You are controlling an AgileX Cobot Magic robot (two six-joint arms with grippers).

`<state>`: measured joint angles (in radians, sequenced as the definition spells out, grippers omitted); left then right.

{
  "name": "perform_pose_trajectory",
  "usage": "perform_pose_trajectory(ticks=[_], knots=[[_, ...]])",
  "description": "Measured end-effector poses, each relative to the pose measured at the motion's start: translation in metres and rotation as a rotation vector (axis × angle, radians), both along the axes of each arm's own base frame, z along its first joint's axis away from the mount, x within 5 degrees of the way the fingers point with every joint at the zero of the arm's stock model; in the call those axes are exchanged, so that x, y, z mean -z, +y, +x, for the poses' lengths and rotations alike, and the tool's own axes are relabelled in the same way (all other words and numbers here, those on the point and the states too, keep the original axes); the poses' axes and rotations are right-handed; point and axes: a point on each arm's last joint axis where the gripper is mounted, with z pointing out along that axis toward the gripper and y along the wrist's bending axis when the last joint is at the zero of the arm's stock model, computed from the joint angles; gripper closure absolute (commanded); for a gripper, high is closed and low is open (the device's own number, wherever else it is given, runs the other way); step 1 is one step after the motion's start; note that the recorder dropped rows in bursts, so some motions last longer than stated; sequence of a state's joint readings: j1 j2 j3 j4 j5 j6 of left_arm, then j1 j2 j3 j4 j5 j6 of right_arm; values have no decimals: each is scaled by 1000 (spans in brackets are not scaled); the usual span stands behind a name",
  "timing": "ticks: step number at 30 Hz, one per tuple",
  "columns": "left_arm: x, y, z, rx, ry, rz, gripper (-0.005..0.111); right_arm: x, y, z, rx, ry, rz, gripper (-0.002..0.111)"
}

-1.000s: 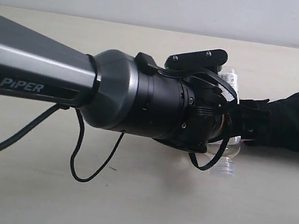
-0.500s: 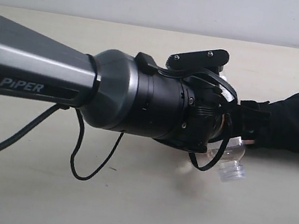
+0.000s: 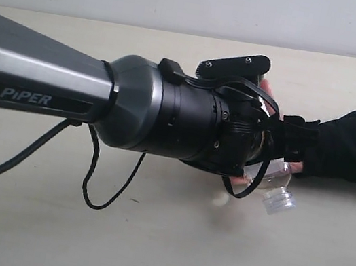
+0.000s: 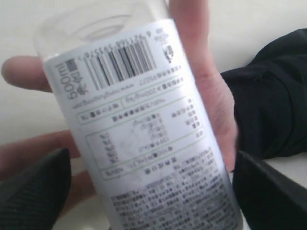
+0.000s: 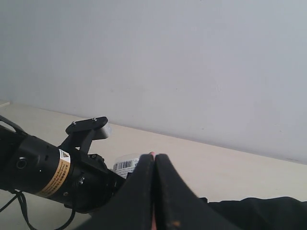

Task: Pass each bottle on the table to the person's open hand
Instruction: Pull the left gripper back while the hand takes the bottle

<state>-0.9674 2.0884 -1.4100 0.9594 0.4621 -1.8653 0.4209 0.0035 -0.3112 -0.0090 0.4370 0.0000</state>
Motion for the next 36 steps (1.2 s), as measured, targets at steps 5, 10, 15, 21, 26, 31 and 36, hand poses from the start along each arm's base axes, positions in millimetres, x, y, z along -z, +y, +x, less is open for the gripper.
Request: perform_pose_trajectory(ticks=[5,10,15,21,26,31,36], knots=[[0,2,2,-7,0,1,37,0,0,0,0,0,0,108],[0,4,5,-16,0,1,29,0,0,0,0,0,0,108],[0,5,6,-20,0,4,15,0,0,0,0,0,0,108],[0,6,6,-18,-5,8,14,0,0,0,0,0,0,108],[-5,4,9,-5,-28,11,14,0,0,0,0,0,0,108],[-32,1,11,44,-93,5,15,0,0,0,0,0,0,108],[-68,8,9,77,-168,4,30,0,0,0,0,0,0,108]])
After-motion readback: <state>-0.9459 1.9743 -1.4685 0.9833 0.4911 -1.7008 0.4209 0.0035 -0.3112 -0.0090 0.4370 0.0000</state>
